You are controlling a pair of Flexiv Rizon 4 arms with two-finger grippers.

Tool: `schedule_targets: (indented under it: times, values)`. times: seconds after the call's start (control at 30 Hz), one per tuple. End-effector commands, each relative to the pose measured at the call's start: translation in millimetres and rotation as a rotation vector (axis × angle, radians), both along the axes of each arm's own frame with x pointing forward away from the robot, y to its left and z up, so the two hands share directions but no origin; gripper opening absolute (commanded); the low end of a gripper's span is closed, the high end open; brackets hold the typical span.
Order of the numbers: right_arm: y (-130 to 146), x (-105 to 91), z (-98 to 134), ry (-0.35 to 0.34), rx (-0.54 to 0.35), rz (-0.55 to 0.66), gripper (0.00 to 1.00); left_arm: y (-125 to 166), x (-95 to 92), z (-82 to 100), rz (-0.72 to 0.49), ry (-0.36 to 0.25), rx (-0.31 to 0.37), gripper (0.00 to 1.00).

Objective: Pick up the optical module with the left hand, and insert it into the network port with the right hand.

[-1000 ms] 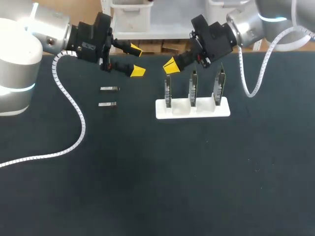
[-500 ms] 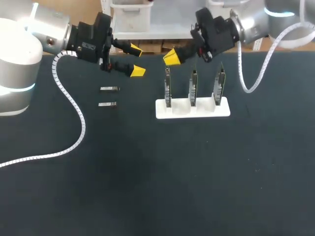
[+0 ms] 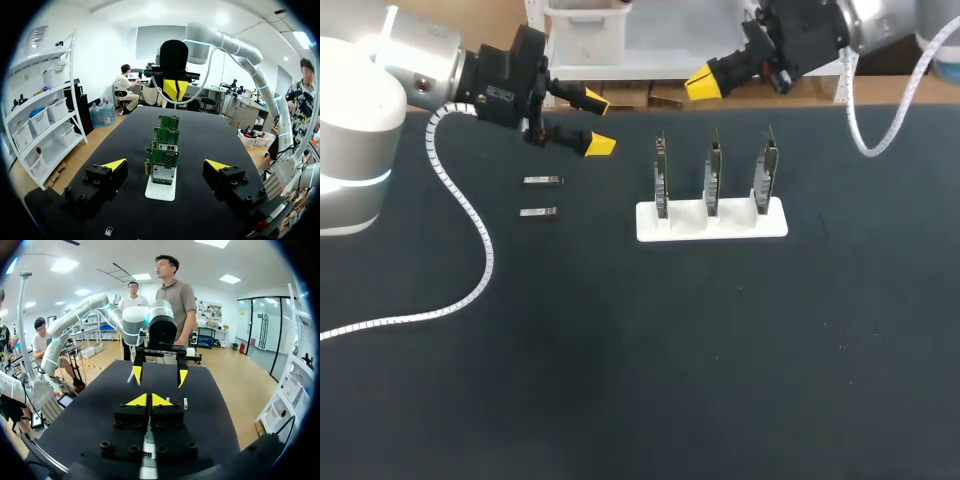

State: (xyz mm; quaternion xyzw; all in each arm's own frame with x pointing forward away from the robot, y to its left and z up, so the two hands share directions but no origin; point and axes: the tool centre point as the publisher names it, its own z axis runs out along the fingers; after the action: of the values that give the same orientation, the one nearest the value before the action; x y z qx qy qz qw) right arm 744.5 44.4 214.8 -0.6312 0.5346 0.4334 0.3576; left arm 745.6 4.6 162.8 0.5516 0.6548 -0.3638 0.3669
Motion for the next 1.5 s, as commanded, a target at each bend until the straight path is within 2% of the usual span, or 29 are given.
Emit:
schedule_targets:
  times: [0.03,0.37,0.73,0.93,1.13,1.5]
  values:
    - [-10,-11.0,4,-0.02,-0.023,-0.036,1.0,-1,-0.4,0.6,0.003,0.002,0.005,1.0]
    - [-39,-15.2,1,-0.018,-0.09,-0.033,1.0,-1,-0.4,0.6,0.003,0.002,0.005,1.0]
    - [-64,-16.7,3,-0.02,-0.126,-0.045,1.0,-1,-0.4,0.6,0.003,0.002,0.005,1.0]
    - [-68,-8.8,-1,-0.019,-0.138,-0.079,1.0,-1,-0.4,0.6,0.003,0.002,0.005,1.0]
    - [-66,-7.8,1,-0.003,-0.172,-0.066,1.0,-1,-0.4,0.6,0.003,0.002,0.005,1.0]
    - [-66,-7.8,1,-0.003,-0.172,-0.066,1.0,-1,-0.4,0.6,0.003,0.002,0.005,1.0]
